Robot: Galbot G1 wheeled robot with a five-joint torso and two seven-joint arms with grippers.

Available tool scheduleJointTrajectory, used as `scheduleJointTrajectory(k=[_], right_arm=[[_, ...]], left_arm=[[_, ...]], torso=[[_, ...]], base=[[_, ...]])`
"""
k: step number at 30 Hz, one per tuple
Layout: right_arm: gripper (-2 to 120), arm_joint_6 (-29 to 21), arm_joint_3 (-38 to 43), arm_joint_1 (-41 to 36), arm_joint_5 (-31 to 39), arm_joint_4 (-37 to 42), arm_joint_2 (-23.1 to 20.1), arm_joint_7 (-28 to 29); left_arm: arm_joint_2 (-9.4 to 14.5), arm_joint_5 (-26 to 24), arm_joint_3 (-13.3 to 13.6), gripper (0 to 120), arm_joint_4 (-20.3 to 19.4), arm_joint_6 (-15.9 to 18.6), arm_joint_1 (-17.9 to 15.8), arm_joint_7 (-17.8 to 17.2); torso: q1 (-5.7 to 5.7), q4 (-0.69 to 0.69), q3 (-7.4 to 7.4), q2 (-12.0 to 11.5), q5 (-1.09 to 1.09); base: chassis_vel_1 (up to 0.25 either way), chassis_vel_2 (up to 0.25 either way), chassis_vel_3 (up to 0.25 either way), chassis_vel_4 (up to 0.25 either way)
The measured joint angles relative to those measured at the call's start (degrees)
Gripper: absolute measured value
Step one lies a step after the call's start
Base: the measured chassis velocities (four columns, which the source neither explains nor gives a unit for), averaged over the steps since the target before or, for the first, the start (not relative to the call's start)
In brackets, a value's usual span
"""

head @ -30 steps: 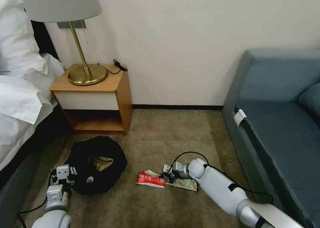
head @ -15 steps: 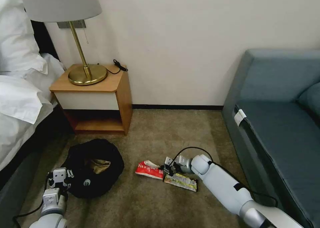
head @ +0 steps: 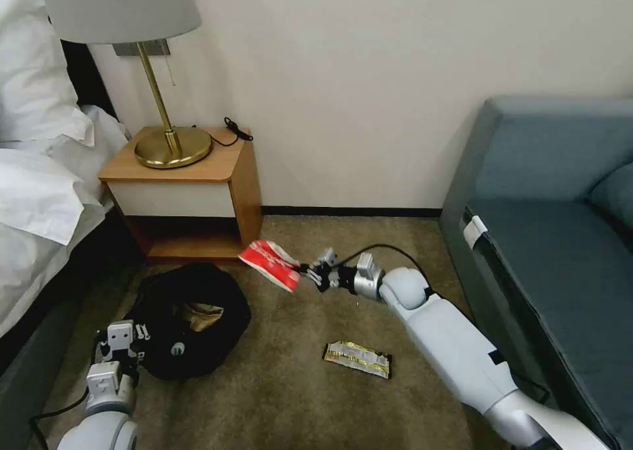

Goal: Pick up the trash bin, then pick up the garbage on the floor and place it into the trash bin.

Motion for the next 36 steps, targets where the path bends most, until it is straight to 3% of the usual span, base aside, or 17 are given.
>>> scheduleJointTrajectory(k=[3, 8, 18, 24, 36], right_arm=[[0, -1.6, -3.0, -0.7, 4.9, 2.6, 1.0, 1.1], [0, -1.3, -5.9, -1.6, 5.1, 3.1, 2.3, 1.5], [0, 0.0, -9.3, -0.2, 3.4, 0.2, 4.5, 3.7], [-2, 1.6, -11.4, 0.7, -2.2, -2.2, 4.7, 5.3], [39, 4.3, -13.3, 0.9, -5.7, -3.0, 5.0, 10.1]], left_arm=[[-0.4, -0.1, 0.4, 1, -0.7, 0.2, -0.5, -0.7], [-0.8, -0.1, 0.7, 1, -0.8, 0.2, -0.6, -1.0], [-0.9, -0.1, 1.7, 1, -2.5, 1.0, 0.1, -1.1], [-0.9, -0.4, 2.2, 1, -3.9, 1.7, 0.1, -1.4], [-1.3, -0.4, 2.7, 1, -4.5, 2.3, 0.2, -1.5]], torso=[[0.00, 0.01, 0.00, 0.0, 0.00], [0.00, 0.00, 0.00, 0.0, 0.00], [0.00, 0.01, 0.01, 0.0, 0.01], [0.00, 0.00, 0.01, 0.0, 0.01], [0.00, 0.00, 0.01, 0.0, 0.01]], base=[[0.000, 0.000, 0.000, 0.000], [0.000, 0.000, 0.000, 0.000], [0.000, 0.000, 0.000, 0.000], [0.000, 0.000, 0.000, 0.000], [0.000, 0.000, 0.000, 0.000]])
